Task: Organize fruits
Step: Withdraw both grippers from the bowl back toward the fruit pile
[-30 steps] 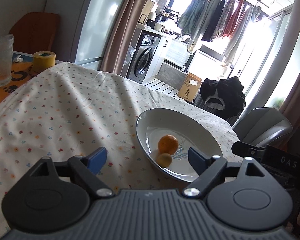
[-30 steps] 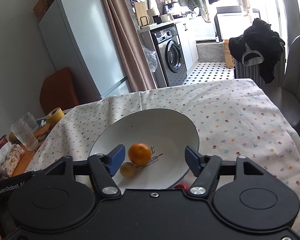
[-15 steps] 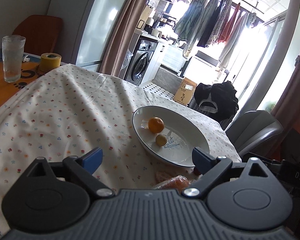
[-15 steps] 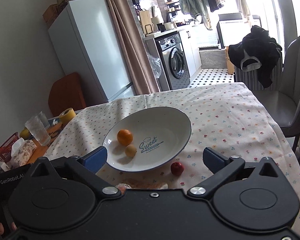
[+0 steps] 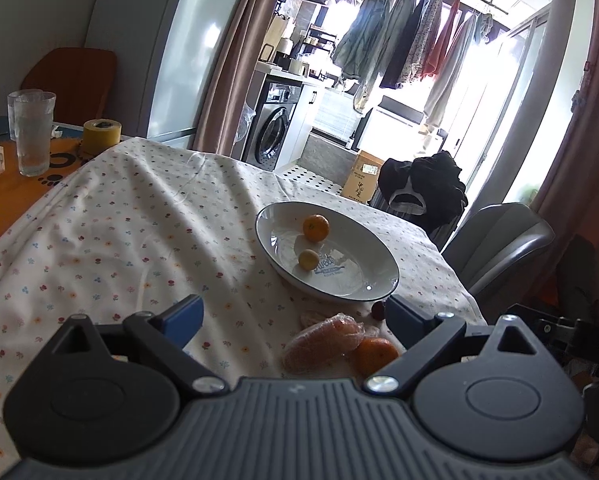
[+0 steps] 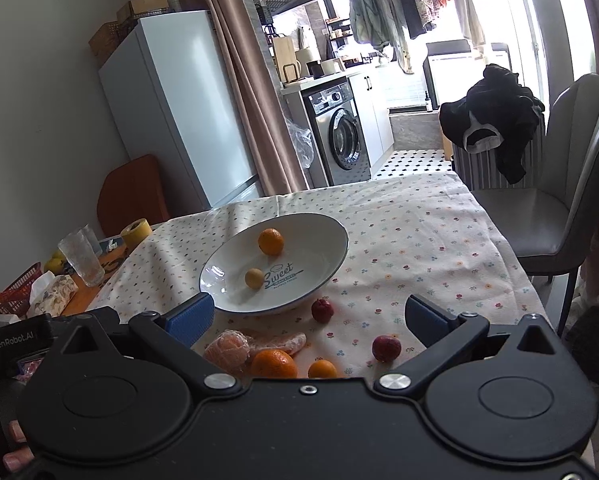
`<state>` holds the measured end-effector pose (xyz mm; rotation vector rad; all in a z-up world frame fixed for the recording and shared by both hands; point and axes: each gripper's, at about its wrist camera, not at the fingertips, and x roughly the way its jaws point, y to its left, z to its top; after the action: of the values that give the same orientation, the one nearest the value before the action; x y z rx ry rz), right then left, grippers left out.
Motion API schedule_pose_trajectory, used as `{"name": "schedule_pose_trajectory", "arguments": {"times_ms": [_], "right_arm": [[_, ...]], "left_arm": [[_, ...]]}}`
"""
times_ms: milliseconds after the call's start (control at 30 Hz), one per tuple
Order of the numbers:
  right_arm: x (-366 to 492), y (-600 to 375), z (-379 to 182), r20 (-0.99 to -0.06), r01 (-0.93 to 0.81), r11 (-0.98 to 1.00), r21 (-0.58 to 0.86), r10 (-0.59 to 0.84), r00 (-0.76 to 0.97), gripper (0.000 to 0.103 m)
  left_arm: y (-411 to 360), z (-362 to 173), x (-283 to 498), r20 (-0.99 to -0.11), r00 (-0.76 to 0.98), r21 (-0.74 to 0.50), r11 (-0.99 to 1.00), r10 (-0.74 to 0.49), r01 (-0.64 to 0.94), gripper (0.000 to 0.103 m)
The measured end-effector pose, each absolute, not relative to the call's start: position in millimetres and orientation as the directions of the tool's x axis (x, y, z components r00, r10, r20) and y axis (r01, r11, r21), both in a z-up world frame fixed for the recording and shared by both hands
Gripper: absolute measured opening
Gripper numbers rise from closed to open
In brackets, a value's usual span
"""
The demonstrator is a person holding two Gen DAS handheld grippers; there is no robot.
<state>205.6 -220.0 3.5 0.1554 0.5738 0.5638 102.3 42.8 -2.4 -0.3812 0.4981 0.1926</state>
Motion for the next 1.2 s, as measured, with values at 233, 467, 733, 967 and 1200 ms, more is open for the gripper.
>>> {"name": "schedule_pose_trajectory", "arguments": {"times_ms": [233,467,733,967,1200], "right_arm": [[186.9,-226.5,6.9,-0.468,-0.494,0.829,0.262,0.557,0.687,0.103],[170.8,-225.5,13.7,-0.464,-0.543,0.808,0.227,0.58,0.669,0.103],[157.3,-216.9,12.0,-0.483,-0.572,0.79,0.218,0.597,0.641,0.103],[150.1,-215.2,7.3,-0.497,-0.586,0.779,0.224,0.609,0.618,0.103],[151.6,-216.7,0.5,-0.501,-0.589,0.771,0.24,0.618,0.605,0.103]], "left_arm": [[39.4,-3.8,85.6,-0.512,0.856,-0.305,0.916,0.072,-0.26,0.097],[33.7,-2.5,71.0,-0.51,0.859,-0.29,0.931,0.044,-0.22,0.097],[36.0,-9.7,65.3,-0.525,0.851,-0.296,0.935,0.012,-0.196,0.097],[36.5,-16.1,61.3,-0.526,0.851,-0.289,0.941,0.001,-0.179,0.097],[32.4,-18.7,60.2,-0.504,0.864,-0.288,0.944,-0.004,-0.164,0.097]]}}
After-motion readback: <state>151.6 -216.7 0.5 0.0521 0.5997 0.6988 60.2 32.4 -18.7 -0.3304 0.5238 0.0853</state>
